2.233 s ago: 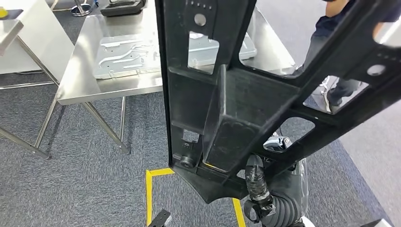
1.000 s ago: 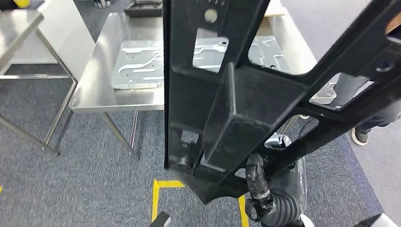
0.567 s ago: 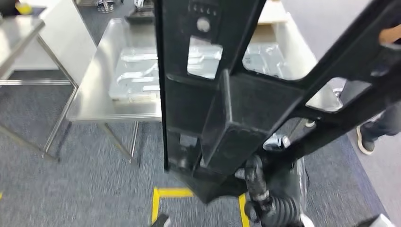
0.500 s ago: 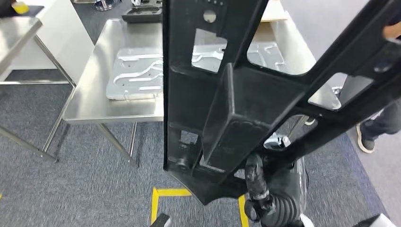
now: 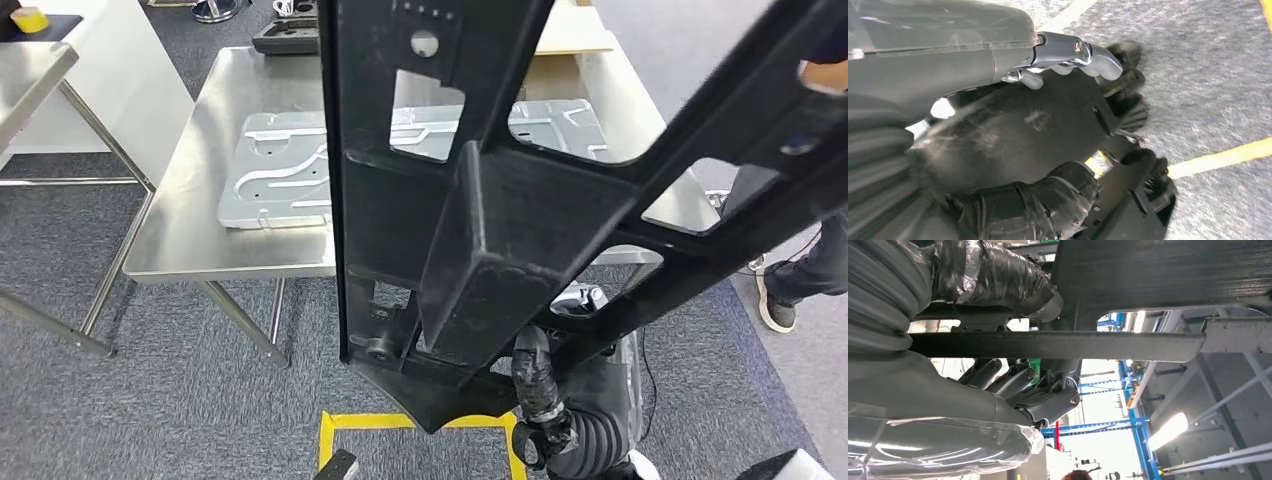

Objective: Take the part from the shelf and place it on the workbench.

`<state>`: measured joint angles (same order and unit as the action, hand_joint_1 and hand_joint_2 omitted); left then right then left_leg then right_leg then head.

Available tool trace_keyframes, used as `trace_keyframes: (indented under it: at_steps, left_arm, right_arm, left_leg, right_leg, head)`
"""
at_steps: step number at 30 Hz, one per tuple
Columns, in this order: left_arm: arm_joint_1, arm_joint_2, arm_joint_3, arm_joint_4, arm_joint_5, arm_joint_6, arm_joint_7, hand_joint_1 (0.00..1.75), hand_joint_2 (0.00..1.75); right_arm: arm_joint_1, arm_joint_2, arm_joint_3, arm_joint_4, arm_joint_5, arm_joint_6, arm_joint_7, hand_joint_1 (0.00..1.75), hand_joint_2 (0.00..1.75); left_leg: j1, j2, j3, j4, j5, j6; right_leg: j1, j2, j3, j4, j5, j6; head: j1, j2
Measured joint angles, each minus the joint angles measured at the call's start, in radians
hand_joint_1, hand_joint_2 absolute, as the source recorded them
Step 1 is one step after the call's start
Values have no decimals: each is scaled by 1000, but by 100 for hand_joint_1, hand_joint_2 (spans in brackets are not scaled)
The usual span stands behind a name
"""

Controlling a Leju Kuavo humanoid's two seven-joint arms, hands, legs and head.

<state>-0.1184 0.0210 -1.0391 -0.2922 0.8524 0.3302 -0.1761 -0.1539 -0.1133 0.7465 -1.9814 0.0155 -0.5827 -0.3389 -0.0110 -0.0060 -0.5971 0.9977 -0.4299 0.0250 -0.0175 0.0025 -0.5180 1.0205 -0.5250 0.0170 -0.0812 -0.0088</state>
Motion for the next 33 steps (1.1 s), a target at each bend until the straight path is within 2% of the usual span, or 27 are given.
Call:
trace_keyframes:
  at_steps: [1,2,4,5,6,7,9,10,11,14,16,17,19,20,21,22,24,25,26,28,31,32,33]
  left_arm:
    - [0,1,0,0,1,0,0,0,175]
    - [1,1,0,0,1,0,0,0,175]
    - [1,1,0,0,2,-1,0,0,175]
    - [1,1,0,0,2,-2,0,0,175]
    - [2,2,0,0,2,-3,1,0,175]
    - [3,2,0,0,3,-3,1,0,175]
    - [4,2,0,0,3,-4,3,0,175]
    - [4,3,0,0,4,-4,3,0,175]
    - [3,3,0,0,5,-4,3,0,175]
    - [1,5,0,0,5,-5,3,0,175]
    - [0,6,0,0,6,-5,3,0,175]
    - [-1,6,0,0,6,-6,3,0,175]
    - [-2,6,0,0,5,-6,2,0,175]
    - [-3,6,0,0,5,-7,1,0,175]
    - [-4,7,0,0,5,-7,1,0,175]
    - [-6,7,0,0,5,-7,1,0,175]
    - [-5,9,0,0,5,-8,3,0,175]
    - [-3,11,0,0,5,-8,4,0,175]
    - [-2,13,0,0,5,-8,4,0,175]
    - [-3,15,0,0,5,-9,5,0,175]
    - [-1,17,0,0,5,-9,5,0,175]
    - [0,18,0,0,5,-9,5,0,175]
    - [1,19,0,0,6,-9,5,0,175]
  right_arm:
    - [-1,0,0,0,0,1,0,175,175]
    - [-1,0,0,0,0,2,0,175,175]
    - [1,0,0,2,0,3,-1,175,175]
    - [3,0,0,4,-1,3,-1,175,175]
    - [4,0,0,6,-1,3,-1,175,175]
    - [4,0,0,8,-1,3,-1,175,175]
    - [4,0,0,11,-1,4,-3,175,175]
    - [4,0,1,13,-1,4,-5,175,175]
    - [4,1,1,14,-1,4,-7,175,175]
    - [4,3,1,15,-2,6,-12,175,175]
    - [3,6,1,16,-2,7,-13,175,175]
    - [3,8,1,16,-2,7,-14,175,175]
    - [3,10,1,16,-1,7,-14,175,175]
    - [4,10,1,16,-1,7,-14,175,175]
    - [4,10,1,17,-1,7,-14,175,175]
    - [5,11,1,18,-1,7,-14,175,175]
    - [5,13,1,19,-1,7,-14,175,175]
    - [5,15,1,19,-1,7,-15,175,175]
    - [5,16,1,19,-1,7,-15,175,175]
    - [5,16,2,20,-1,6,-15,175,175]
    - [4,17,2,20,-1,6,-15,175,175]
    - [4,17,2,20,-1,6,-15,175,175]
    - [4,17,2,21,-1,6,-15,175,175]
  left_leg:
    - [3,0,12,-10,-1,5]
    - [5,0,23,-18,-3,10]
    - [3,1,38,-20,-15,17]
    - [3,1,45,-19,-22,18]
    - [3,0,54,-18,-31,18]
    - [3,-1,64,-16,-40,17]
    - [5,-4,83,-7,-64,11]
    - [4,-5,86,1,-77,5]
    - [2,-6,87,6,-87,0]
    - [1,-5,89,7,-102,-12]
    - [3,-2,83,36,-121,-21]
    - [5,-1,62,80,-140,-27]
    - [8,0,-22,219,-180,-36]
    - [10,0,-66,279,-187,-38]
    - [10,0,-97,307,-176,-38]
    - [11,0,-109,303,-150,-36]
    - [9,0,-82,184,-48,-27]
    - [5,0,-61,124,-11,-21]
    - [0,0,-39,68,12,-14]
    - [-7,-1,-23,34,3,-5]
    - [0,0,1,-2,-1,4]
    - [2,0,13,-13,-2,8]
    - [4,1,23,-19,-5,12]
  right_leg:
    - [0,-1,-8,22,-11,3]
    - [1,-1,-32,68,-29,6]
    - [1,-1,-117,203,-69,9]
    - [0,-1,-158,256,-74,11]
    - [-1,-1,-185,276,-59,13]
    - [-2,-1,-191,255,-24,15]
    - [-5,-2,-159,140,66,17]
    - [-5,-1,-139,83,90,15]
    - [-5,-1,-125,49,99,11]
    - [-1,3,-114,33,86,-8]
    - [-3,3,-102,28,78,-22]
    - [-4,2,-94,25,73,-28]
    - [-2,-2,-79,23,61,-34]
    - [-1,-2,-72,23,55,-35]
    - [0,-1,-63,23,48,-35]
    - [0,-1,-54,23,41,-35]
    - [0,4,-29,22,24,-34]
    - [0,6,-20,20,16,-31]
    - [0,8,-13,18,10,-27]
    - [0,9,-12,12,6,-18]
    - [0,5,-10,18,-5,-6]
    - [1,4,-26,51,-20,-3]
    - [1,3,-55,106,-40,-2]
  head:
    - [2,0]
    - [4,0]
    - [7,0]
    - [8,0]
    - [8,0]
    - [8,0]
    - [8,0]
    - [10,0]
    - [10,0]
    - [7,0]
    - [3,0]
    - [1,0]
    - [-2,0]
    - [-1,0]
    - [-1,0]
    - [-1,0]
    - [-1,0]
    - [0,0]
    - [-1,0]
    - [0,0]
    - [1,0]
    - [2,0]
    - [3,0]
